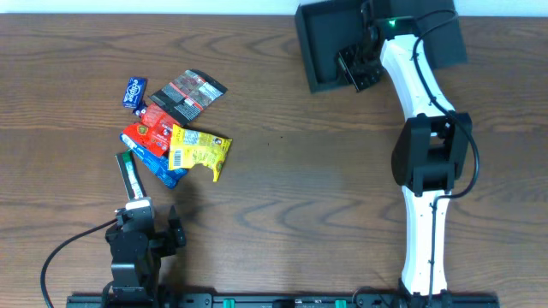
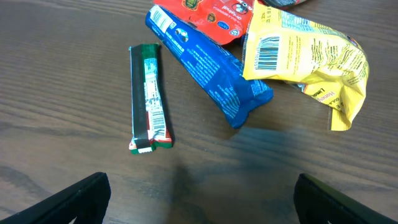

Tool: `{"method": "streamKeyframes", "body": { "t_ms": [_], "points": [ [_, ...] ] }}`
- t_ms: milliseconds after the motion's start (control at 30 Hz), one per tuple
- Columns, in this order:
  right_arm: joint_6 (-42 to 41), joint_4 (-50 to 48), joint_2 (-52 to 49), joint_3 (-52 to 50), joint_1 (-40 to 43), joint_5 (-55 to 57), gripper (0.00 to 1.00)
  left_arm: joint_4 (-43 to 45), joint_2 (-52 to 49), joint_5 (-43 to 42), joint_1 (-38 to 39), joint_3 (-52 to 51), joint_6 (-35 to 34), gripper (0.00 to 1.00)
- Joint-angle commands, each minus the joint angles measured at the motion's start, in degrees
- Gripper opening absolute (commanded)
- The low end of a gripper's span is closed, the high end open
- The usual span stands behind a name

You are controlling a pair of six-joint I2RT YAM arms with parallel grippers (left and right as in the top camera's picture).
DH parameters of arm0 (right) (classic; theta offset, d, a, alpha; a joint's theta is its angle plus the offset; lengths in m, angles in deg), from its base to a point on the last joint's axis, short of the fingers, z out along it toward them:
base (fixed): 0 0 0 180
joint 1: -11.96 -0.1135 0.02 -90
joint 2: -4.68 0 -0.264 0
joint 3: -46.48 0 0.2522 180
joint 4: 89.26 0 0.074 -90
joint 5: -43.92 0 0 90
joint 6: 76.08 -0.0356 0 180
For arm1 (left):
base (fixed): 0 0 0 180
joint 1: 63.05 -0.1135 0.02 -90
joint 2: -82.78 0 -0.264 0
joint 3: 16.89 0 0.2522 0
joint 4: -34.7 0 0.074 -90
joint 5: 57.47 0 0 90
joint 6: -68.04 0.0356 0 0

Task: Pack container
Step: 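Drag the black box toward table center with the right gripper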

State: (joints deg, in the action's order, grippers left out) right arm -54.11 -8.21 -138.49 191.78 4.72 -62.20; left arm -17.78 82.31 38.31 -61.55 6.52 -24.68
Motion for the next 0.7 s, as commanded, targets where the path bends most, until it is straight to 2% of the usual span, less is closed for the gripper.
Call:
{"method": "streamKeyframes", "body": {
  "t_ms": [0, 167, 333, 500, 667],
  "points": [
    [15.23, 5.57, 1.14, -0.28, -2.73, 1.77, 0.01, -0.11, 0.26, -0.26, -0.35, -0.5, 0.63, 0.95],
    [26.71, 13.66, 6.01, -0.28, -6.49, 9.29, 0.02, -0.09, 0.26, -0.26, -0.35, -0.5, 0.63, 0.95],
    [42.42, 19.96, 9.07, -0.28, -11.3, 11.87, 0.01, -0.09, 0.26, -0.26, -0.35, -0.5, 0.63, 0.95],
    [44.92, 27.58, 9.09, -0.31, -14.45, 20.09, 0.01, -0.11, 0.26, -0.26, -0.35, -0.5, 0.63, 0.95],
    [44.52, 30.03, 9.09, -0.31, -14.12, 21.62, 0.02, -0.11, 0.26, -0.26, -0.35, -0.5, 0.63, 0.95]
  ]
}}
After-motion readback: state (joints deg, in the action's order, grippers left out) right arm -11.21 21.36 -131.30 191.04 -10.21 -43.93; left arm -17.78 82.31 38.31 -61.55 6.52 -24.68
